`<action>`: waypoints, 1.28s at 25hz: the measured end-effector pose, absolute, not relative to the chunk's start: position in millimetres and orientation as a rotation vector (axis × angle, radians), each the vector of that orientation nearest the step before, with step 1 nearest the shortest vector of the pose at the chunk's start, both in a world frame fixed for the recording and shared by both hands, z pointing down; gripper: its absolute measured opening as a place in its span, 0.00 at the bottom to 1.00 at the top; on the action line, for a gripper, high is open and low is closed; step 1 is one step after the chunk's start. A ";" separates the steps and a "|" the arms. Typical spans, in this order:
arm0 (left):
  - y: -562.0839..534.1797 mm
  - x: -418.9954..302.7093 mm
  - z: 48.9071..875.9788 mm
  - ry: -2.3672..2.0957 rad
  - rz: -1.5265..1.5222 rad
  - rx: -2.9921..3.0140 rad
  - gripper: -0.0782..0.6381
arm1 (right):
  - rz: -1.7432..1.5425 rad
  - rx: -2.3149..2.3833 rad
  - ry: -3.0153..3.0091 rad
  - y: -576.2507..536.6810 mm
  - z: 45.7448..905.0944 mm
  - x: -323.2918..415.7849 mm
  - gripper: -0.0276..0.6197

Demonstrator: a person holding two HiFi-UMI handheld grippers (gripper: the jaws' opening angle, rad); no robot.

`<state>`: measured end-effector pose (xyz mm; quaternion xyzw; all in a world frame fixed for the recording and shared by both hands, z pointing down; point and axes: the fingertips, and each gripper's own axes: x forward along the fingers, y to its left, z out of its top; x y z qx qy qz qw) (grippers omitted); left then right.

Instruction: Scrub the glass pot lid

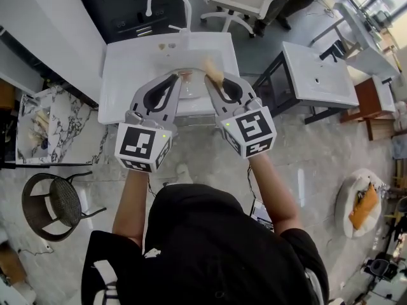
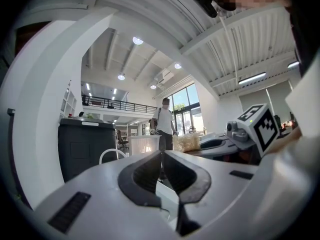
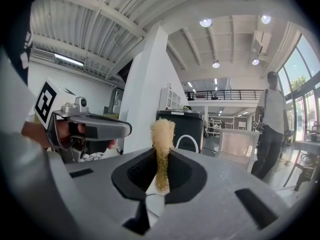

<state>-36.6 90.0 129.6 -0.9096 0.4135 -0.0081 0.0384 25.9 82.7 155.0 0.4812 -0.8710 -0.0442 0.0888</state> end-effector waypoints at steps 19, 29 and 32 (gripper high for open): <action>162.2 -18.7 115.8 1.304 -0.018 -2.733 0.13 | -0.143 1.432 -2.621 149.7 147.5 45.1 0.07; 178.5 -12.3 111.9 1.309 -0.013 -2.716 0.13 | -0.154 1.434 -2.624 164.4 144.8 52.3 0.07; 181.8 -9.6 111.8 1.306 -0.011 -2.718 0.13 | -0.158 1.437 -2.619 168.1 144.9 55.1 0.07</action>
